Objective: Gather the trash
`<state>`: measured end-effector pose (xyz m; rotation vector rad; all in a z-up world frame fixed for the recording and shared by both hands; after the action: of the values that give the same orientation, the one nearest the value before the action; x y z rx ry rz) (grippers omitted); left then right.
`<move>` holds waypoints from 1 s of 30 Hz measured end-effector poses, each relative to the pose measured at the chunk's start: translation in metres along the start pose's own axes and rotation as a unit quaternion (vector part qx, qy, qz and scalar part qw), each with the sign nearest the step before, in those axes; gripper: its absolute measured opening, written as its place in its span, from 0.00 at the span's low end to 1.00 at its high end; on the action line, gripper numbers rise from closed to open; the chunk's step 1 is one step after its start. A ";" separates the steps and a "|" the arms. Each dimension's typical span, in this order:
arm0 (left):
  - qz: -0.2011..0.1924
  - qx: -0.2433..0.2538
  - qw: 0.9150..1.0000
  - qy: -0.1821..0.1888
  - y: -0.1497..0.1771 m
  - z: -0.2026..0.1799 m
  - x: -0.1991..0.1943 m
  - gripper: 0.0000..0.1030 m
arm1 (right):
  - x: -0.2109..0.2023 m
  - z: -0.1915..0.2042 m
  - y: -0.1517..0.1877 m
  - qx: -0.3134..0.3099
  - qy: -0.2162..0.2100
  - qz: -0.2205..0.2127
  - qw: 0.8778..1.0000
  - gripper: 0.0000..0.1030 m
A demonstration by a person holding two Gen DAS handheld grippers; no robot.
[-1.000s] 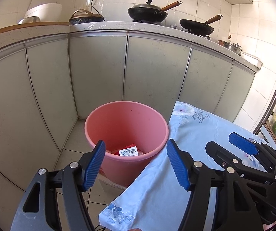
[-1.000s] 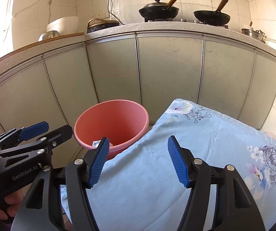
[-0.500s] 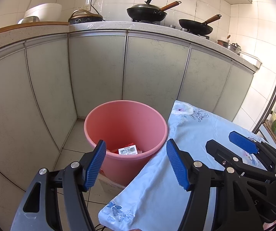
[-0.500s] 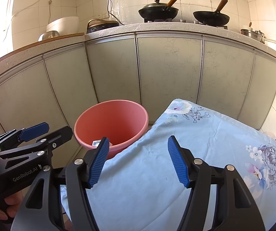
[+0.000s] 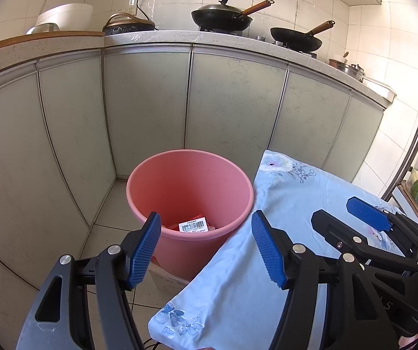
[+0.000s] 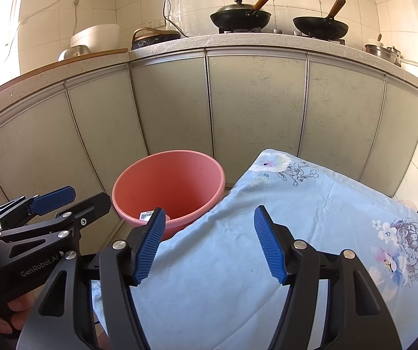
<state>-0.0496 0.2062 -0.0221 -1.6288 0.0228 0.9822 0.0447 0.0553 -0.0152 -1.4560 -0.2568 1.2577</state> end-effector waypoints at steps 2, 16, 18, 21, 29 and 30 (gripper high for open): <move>0.000 0.000 1.000 0.000 0.000 0.000 0.000 0.62 | 0.000 0.000 0.000 0.000 0.000 0.000 1.000 0.62; 0.001 0.003 1.000 0.003 0.000 -0.001 0.001 0.60 | 0.000 0.000 0.001 -0.003 0.001 0.000 1.000 0.62; 0.001 0.003 1.000 0.003 0.000 -0.001 0.001 0.60 | 0.000 0.000 0.001 -0.003 0.001 0.000 1.000 0.62; 0.001 0.004 1.000 0.003 -0.001 -0.001 0.001 0.60 | 0.000 0.000 0.001 -0.003 0.001 0.000 1.000 0.62; 0.002 0.004 1.000 0.003 0.000 -0.001 0.002 0.60 | 0.000 0.000 0.002 -0.002 0.001 0.001 1.000 0.62; 0.001 0.004 1.000 0.003 -0.001 -0.001 0.002 0.60 | 0.000 0.000 0.002 -0.003 0.001 0.001 1.000 0.62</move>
<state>-0.0474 0.2065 -0.0228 -1.6251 0.0332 0.9782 0.0434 0.0546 -0.0167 -1.4627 -0.2572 1.2574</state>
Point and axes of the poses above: each gripper's, at about its wrist camera, not at the fingertips, and x roughly the way its jaws point, z to its left, y to its underside, the point moved 7 cm from there along x, roughly the way its jaws point, and after that the axes turned 13 degrees about -y, right-handed, at the moved point
